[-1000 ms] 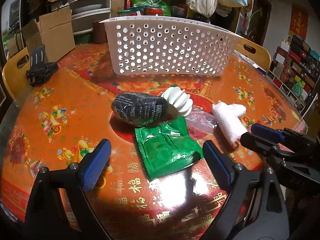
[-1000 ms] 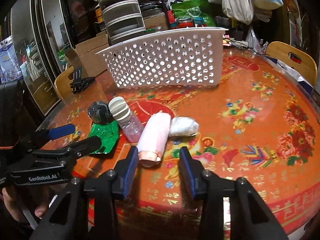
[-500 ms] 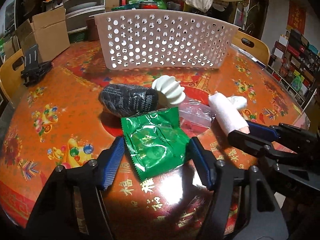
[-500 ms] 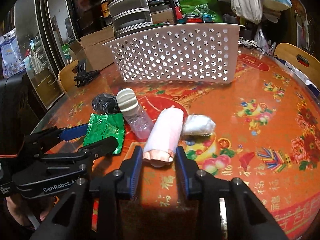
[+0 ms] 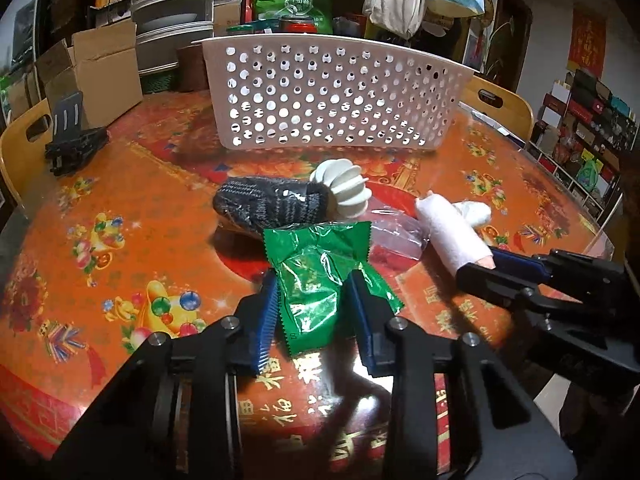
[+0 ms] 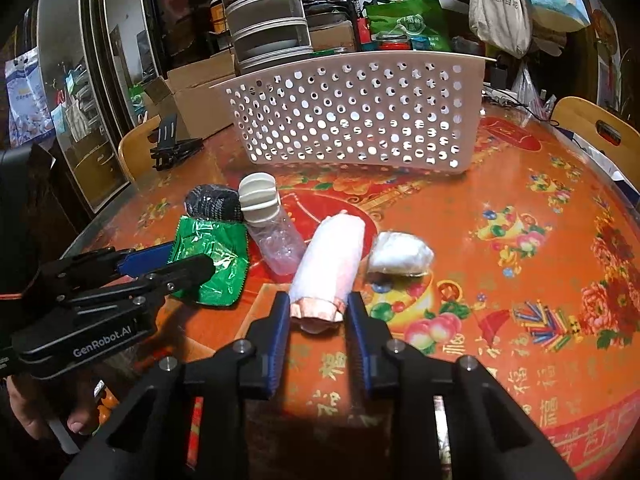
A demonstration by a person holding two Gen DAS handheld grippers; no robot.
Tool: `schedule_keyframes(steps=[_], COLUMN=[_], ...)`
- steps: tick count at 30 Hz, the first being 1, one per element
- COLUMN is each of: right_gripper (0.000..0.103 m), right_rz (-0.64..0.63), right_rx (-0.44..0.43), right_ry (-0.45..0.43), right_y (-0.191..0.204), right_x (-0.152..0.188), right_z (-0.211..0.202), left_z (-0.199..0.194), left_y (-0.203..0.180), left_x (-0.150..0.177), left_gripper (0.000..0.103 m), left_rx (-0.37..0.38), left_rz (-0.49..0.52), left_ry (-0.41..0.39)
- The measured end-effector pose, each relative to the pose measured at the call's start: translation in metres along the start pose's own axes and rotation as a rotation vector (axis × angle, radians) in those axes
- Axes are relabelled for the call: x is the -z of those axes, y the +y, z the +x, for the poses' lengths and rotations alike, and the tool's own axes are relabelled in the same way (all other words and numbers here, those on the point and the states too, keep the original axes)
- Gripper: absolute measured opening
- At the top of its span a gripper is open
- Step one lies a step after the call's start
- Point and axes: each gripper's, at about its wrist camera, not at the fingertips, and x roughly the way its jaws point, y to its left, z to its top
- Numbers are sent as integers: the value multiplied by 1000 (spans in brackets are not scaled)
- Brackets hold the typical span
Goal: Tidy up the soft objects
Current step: 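Grasp the green packet with the left tool while the right tool grasps the pink towel roll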
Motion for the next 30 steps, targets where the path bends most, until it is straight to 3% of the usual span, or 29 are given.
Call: schedule_keyframes(steps=[7, 11, 30], right_gripper=[27, 26, 23], right_rz=[8, 9, 0], right_rx=[-8, -10, -17], right_ry=[-11, -23, -62], right_y=[-2, -3, -3], right_x=[0, -1, -11], right_z=[-4, -10, -30], left_z=[-10, -17, -51], left_y=[4, 5, 5], left_x=[4, 3, -7], left_gripper=[29, 21, 4], left_rx=[28, 37, 60], left_rz=[-16, -19, -37], left_ry=[-30, -50, -132])
